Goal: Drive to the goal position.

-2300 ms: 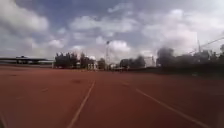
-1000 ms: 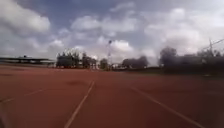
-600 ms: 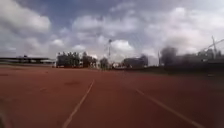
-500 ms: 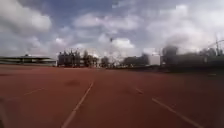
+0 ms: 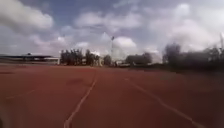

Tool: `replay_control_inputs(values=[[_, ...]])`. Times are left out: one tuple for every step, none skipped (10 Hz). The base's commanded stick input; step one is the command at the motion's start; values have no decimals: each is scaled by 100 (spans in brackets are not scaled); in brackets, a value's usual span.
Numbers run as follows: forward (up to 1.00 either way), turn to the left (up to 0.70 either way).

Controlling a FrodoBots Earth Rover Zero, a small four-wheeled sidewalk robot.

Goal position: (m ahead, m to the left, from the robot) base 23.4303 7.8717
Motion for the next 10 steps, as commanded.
replay_control_inputs(values=[[70, 0], [70, 0], [70, 0], [70, 0], [70, 0], [70, 0], [70, 0], [70, 0], [70, 0], [70, 0]])
